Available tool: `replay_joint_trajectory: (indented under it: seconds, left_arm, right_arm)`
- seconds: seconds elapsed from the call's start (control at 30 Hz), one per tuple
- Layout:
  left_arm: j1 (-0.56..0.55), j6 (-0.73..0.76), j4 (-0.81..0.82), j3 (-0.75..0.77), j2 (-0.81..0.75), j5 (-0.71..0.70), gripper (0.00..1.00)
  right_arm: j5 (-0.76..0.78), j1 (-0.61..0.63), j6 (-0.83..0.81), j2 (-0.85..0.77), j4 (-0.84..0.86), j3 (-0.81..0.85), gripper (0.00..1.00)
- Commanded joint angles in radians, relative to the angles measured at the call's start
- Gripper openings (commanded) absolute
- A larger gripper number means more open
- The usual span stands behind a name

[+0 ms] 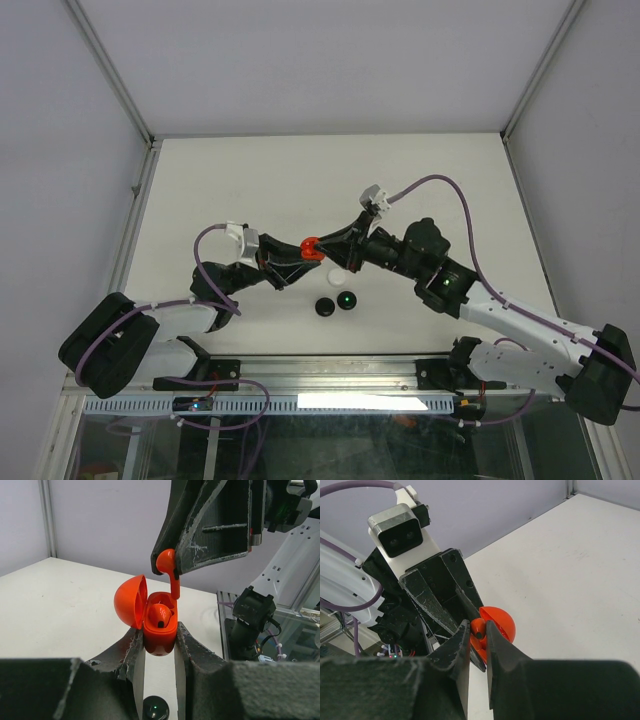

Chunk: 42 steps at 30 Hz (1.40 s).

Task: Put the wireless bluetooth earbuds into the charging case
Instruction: Place the earbud in the charging case.

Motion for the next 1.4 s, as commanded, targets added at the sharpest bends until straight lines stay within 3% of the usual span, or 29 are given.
replay_joint_trajectory:
  seconds: [0.0,0.67,1.03,1.37]
  left_arm:
    - [0.007,-0.036,0.112,0.032,-0.014,0.008,0.05]
    - [0.007,-0.090,0.150,0.034,-0.027,0.013,0.05]
    - [0.006,-0.102,0.148,0.034,-0.039,-0.025,0.05]
    - [0.007,-0.109,0.151,0.020,-0.048,-0.076,0.05]
  right_arm:
    - [-0.009,0.013,-0.011,0.006,0.074,0.008,0.12]
    - [0.051,0.020,-0.004,-0.016,0.115,-0.029,0.12]
    - [0.007,0.020,0.011,-0.006,0.100,-0.030,0.13]
    - [0.027,0.020,0.022,-0.016,0.083,-0.044,0.20]
